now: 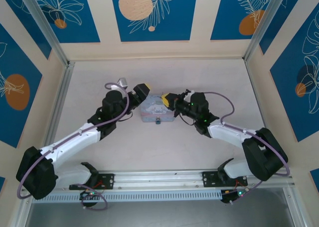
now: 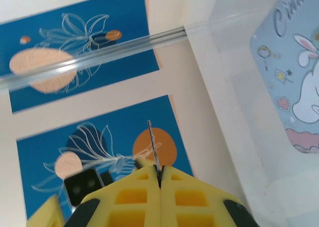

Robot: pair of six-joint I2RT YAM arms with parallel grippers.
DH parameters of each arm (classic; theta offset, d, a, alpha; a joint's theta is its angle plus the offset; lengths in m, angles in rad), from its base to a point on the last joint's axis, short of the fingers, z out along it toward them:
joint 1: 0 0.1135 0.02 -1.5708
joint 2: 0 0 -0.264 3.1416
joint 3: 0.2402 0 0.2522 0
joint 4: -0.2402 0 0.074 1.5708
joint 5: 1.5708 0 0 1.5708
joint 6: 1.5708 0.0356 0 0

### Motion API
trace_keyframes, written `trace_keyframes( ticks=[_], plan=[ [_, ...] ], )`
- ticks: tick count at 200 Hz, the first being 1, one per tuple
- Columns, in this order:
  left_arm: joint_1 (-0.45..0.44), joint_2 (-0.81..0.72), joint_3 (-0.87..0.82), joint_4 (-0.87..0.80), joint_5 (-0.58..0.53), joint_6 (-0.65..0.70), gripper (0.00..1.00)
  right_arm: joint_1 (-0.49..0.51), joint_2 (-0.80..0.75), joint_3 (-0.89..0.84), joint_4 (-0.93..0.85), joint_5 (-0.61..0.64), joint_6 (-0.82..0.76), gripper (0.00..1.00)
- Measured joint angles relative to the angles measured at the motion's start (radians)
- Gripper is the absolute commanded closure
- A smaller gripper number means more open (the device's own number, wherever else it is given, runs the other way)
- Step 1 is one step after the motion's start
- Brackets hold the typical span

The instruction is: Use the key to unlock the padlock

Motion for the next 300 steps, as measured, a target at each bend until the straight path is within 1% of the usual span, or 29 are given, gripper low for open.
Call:
trace_keyframes(
  ticks=[30, 51, 81, 95, 106, 148, 212, 230, 260, 300],
  plan=[
    [0.048, 0.051, 0.039, -0.104, 0.167, -0.020, 0.27, -0.043, -0.085, -0.004, -0.043, -0.073, -0.179, 1.00],
    [0.056, 0.116, 0.076, -0.138, 0.281, -0.010, 0.33, -0.061, -0.103, -0.019, -0.048, -0.125, -0.284, 1.00],
    [0.056, 0.163, 0.086, -0.132, 0.378, -0.010, 0.46, -0.064, -0.101, -0.051, -0.054, -0.169, -0.363, 1.00],
    [0.056, 0.178, 0.086, -0.108, 0.406, -0.018, 0.49, -0.064, -0.096, -0.063, -0.051, -0.180, -0.377, 1.00],
    [0.056, 0.188, 0.086, -0.090, 0.420, -0.023, 0.54, -0.063, -0.087, -0.065, -0.050, -0.183, -0.380, 1.00],
    [0.055, 0.212, 0.073, -0.022, 0.448, -0.054, 0.61, -0.061, -0.045, -0.065, -0.006, -0.183, -0.378, 1.00],
    [0.043, 0.220, 0.055, 0.032, 0.454, -0.065, 0.65, -0.050, -0.006, -0.065, 0.056, -0.183, -0.349, 1.00],
    [0.042, 0.229, 0.048, 0.042, 0.454, -0.065, 0.67, -0.050, -0.003, -0.065, 0.063, -0.183, -0.345, 1.00],
    [0.039, 0.233, 0.043, 0.057, 0.454, -0.068, 0.74, -0.046, -0.002, -0.065, 0.080, -0.183, -0.340, 1.00],
    [0.034, 0.235, 0.043, 0.062, 0.453, -0.071, 0.76, -0.043, 0.012, -0.065, 0.101, -0.183, -0.327, 1.00]
  ],
)
